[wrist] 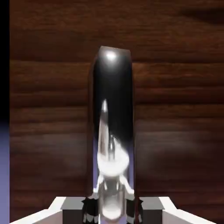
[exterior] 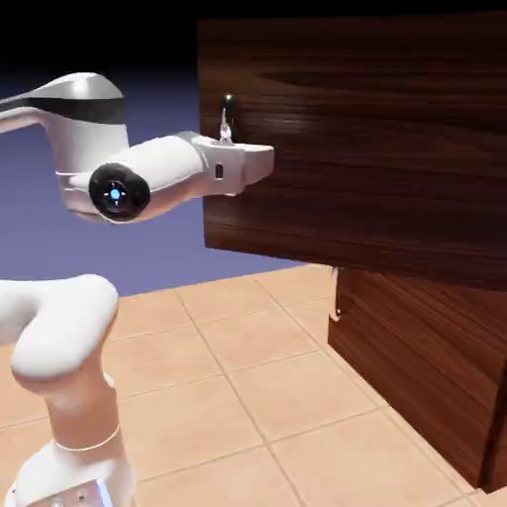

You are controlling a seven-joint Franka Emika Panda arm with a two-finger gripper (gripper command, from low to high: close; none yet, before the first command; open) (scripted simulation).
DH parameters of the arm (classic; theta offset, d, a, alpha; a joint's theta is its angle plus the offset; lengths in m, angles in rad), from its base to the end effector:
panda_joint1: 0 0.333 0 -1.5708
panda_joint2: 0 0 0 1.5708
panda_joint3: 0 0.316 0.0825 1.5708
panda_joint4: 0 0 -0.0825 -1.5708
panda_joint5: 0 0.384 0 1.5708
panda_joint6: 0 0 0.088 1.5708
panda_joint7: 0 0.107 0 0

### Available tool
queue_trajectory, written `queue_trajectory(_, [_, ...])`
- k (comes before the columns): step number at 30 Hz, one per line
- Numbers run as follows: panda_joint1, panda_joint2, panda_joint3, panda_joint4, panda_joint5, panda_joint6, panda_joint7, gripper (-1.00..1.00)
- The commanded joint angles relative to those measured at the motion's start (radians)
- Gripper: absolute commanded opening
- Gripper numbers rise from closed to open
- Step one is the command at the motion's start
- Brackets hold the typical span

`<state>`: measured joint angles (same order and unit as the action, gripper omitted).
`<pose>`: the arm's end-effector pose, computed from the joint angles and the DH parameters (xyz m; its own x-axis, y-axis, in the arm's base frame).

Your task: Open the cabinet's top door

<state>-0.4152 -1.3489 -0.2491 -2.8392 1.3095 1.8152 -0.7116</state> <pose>0.1864 -0.0754 0.5943 0.5251 -0.4737 0.7070 0.5250 -0.4735 -0.7072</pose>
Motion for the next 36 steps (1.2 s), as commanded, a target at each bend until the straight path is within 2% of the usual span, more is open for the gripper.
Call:
queue_trajectory(1, [0.003,0.011,-0.036,0.011,-0.032,-0.027,-0.004,-1.00])
queue_trajectory(7, [0.051,0.105,-0.254,0.110,-0.215,-0.199,-0.036,-1.00])
queue_trajectory(14, [0.197,0.248,-0.507,0.306,-0.397,-0.415,-0.075,-1.00])
queue_trajectory(24, [0.542,0.391,-0.841,0.661,-0.559,-0.697,-0.094,-1.00])
queue_trajectory(36, [0.976,0.377,-1.126,1.066,-0.648,-0.937,-0.017,-1.00])
